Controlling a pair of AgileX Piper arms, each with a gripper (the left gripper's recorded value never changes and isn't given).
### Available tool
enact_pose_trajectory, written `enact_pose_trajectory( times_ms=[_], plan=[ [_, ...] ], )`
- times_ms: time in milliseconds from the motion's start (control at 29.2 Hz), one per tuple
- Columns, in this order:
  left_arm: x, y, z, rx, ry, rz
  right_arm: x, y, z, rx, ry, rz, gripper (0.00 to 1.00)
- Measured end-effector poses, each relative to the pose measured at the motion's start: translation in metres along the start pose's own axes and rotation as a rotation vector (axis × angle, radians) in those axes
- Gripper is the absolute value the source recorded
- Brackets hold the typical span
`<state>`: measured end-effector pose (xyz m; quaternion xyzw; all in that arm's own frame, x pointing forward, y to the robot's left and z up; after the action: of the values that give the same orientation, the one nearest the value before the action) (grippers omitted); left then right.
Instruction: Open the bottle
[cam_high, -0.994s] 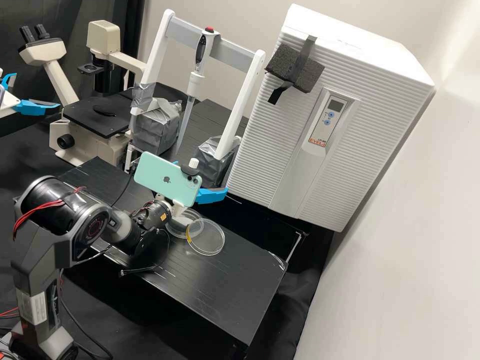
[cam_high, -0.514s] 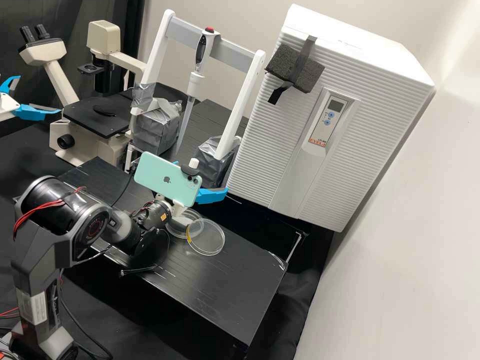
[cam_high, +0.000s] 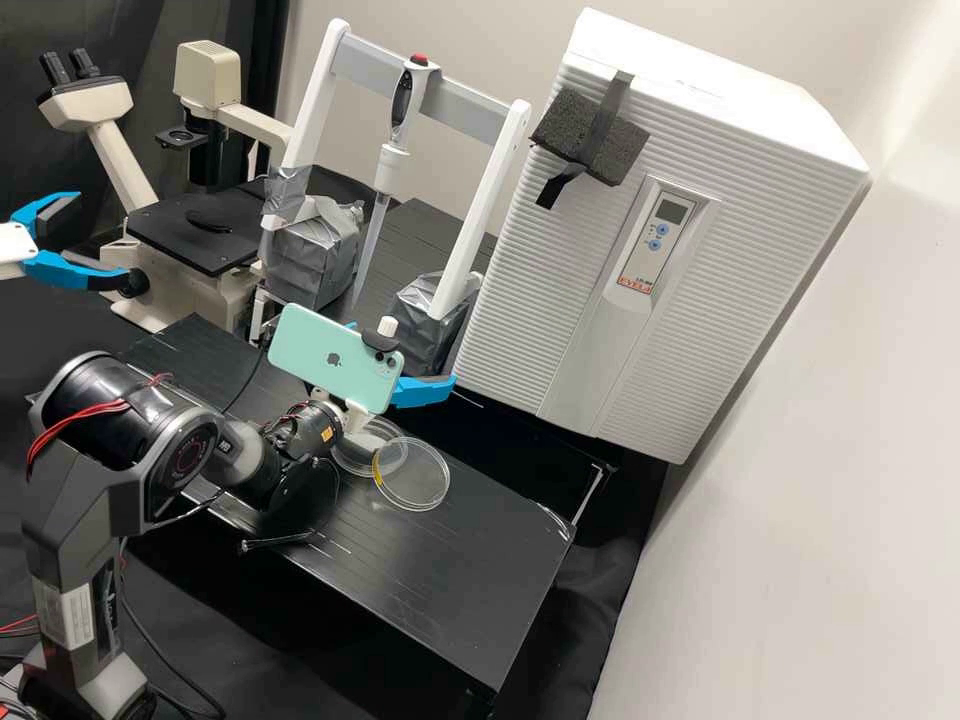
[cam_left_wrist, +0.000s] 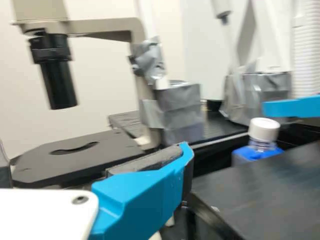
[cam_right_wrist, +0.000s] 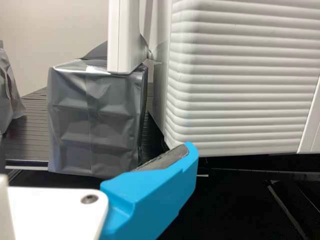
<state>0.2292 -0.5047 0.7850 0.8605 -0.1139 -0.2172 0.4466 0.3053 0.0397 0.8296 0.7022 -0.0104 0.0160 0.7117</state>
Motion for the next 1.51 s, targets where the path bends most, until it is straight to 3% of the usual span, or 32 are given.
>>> enact_pose_trajectory(
  times_ms=[206, 377, 583, 720, 1166, 1303, 1508],
  plan=[
    [0.0024, -0.007, 0.017, -0.012, -0.074, -0.024, 0.000, 0.000, 0.000, 0.000, 0.000, 0.000, 1.00],
    [0.0062, -0.017, 0.023, -0.027, -0.103, -0.065, 0.000, 0.000, 0.000, 0.000, 0.000, 0.000, 1.00],
    [0.0092, -0.025, 0.020, -0.061, -0.065, -0.087, 0.000, 0.000, 0.000, 0.000, 0.000, 0.000, 1.00],
    [0.0099, -0.026, 0.018, -0.072, -0.044, -0.086, 0.000, 0.000, 0.000, 0.000, 0.000, 0.000, 1.00],
    [0.0101, -0.026, 0.017, -0.078, -0.032, -0.083, -0.002, 0.000, 0.000, 0.000, -0.001, -0.002, 1.00],
    [0.0101, -0.026, 0.017, -0.078, -0.032, -0.083, -0.013, 0.004, -0.004, 0.000, 0.009, 0.009, 1.00],
    [0.0104, -0.026, 0.019, -0.079, -0.040, -0.084, -0.037, 0.007, -0.021, 0.013, 0.098, 0.040, 1.00]
  ],
)
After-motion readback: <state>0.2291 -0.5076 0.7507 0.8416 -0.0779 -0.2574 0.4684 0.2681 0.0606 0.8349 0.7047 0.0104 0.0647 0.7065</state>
